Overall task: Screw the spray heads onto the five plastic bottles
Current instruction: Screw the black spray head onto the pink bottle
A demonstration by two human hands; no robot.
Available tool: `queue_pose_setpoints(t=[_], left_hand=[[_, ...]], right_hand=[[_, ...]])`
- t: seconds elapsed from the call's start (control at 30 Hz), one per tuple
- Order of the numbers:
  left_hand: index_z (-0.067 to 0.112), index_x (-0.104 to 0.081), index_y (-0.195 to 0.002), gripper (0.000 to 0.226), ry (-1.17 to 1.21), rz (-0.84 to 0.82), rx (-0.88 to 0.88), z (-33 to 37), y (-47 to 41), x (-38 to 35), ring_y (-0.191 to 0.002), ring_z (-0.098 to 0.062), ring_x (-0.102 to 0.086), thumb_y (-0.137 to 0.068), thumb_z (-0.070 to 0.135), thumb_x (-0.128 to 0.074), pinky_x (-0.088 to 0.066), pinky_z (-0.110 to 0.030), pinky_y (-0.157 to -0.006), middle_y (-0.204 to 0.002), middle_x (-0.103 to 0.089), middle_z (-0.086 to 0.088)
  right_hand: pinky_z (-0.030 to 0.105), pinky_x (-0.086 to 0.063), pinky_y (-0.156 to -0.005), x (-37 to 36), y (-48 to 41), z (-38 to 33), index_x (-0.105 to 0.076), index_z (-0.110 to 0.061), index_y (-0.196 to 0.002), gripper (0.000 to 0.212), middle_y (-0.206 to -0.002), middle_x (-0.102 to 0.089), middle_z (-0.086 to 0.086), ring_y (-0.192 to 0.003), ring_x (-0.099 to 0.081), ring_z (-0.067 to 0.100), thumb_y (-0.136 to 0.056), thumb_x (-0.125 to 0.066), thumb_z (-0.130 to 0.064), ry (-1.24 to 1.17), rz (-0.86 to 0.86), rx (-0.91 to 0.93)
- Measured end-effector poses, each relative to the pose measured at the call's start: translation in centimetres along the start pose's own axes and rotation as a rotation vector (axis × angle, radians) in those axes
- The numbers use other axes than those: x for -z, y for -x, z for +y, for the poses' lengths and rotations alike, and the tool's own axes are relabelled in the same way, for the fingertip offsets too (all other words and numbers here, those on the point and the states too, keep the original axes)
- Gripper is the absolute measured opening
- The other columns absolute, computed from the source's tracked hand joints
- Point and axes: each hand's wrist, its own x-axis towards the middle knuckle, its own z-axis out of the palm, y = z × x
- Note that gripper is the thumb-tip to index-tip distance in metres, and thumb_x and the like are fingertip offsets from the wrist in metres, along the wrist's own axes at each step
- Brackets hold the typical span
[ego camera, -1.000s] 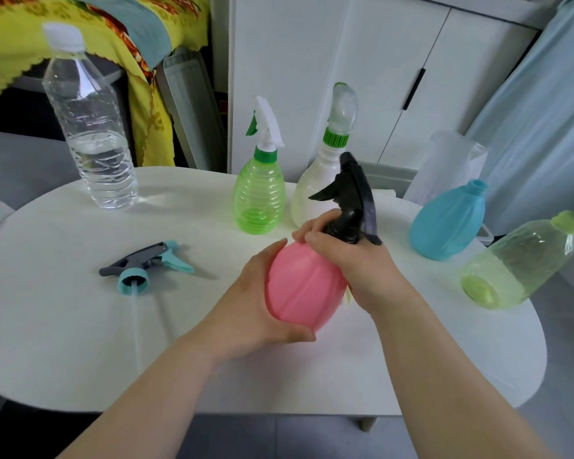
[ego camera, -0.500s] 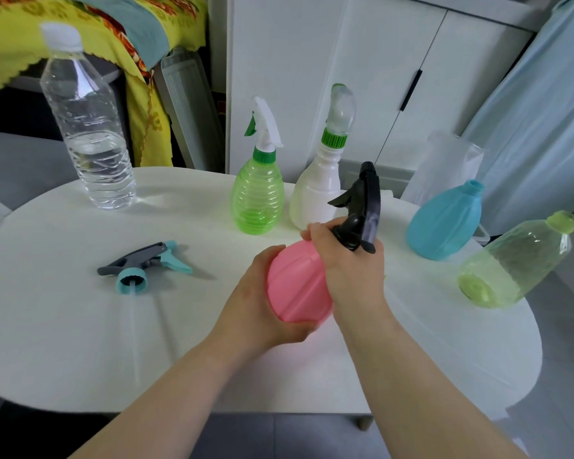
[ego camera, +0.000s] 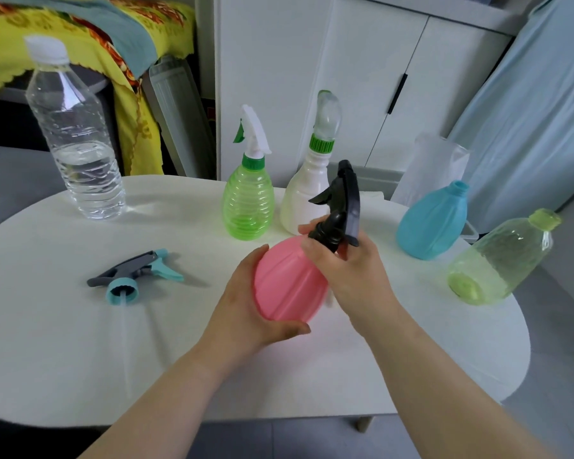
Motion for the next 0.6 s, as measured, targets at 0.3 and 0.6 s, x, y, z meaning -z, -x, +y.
queue_pose_setpoints(t=[0.3, 0.6], left_hand=[[0.026, -0.017, -0.138, 0.063, -0.544, -0.035, -0.085, -2.0, -0.4, -1.0, -0.141, -0.011, -0.006, -0.086, 0.045, -0.045, 0.0, -0.023, -0.11, -0.153, -0.01, 0.003], [0.028, -0.028, -0.134, 0.051, -0.707, -0.093, -0.107, -2.7, -0.7, -1.5, -0.14, -0.008, -0.008, -0.087, 0.045, -0.036, 0.002, -0.026, -0.111, -0.152, -0.017, 0.007]], right_hand=[[0.02, -0.043, -0.08, 5.5, -6.3, -2.1, -0.053, -0.031, -0.083, 0.015, -0.091, -0.063, -0.005, -0.085, -0.058, 0.009, -0.079, -0.063, -0.02, 0.199, 0.273, 0.123], [0.019, -0.031, -0.054, 7.2, -12.6, 1.2, -0.049, -0.007, -0.112, 0.03, -0.095, -0.052, 0.0, -0.086, -0.048, 0.015, -0.084, -0.055, -0.017, 0.318, 0.406, 0.06]])
